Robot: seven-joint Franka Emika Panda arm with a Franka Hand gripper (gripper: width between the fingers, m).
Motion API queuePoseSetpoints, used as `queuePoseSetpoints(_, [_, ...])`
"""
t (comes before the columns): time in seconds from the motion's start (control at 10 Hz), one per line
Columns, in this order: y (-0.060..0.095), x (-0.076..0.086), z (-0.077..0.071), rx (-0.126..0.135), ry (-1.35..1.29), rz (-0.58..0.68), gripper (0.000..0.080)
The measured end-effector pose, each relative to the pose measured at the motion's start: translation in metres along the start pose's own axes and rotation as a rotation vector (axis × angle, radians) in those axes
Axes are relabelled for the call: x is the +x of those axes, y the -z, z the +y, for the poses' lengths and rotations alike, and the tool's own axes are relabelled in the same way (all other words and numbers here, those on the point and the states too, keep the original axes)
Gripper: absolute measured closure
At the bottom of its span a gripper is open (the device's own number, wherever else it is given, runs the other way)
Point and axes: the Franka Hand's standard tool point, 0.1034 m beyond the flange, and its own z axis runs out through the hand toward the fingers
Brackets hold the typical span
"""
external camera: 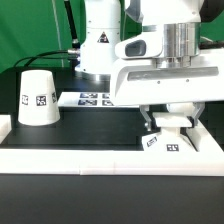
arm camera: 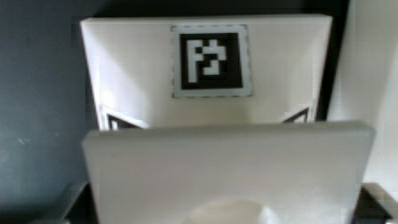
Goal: Assemble lamp
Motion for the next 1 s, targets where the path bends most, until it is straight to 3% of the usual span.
queuePoseSetpoints(0.4, [-0.002,0.015,-0.008,0.005,-0.005,0.026,0.0263])
queuePoseSetpoints(0.8, [-0.003,0.017,-0.008,0.006,-0.002,0.031,0.0263])
queuePoseSetpoints(1.0, [-0.003,0.017,-0.009,0.006,-0.002,0.031,0.0128])
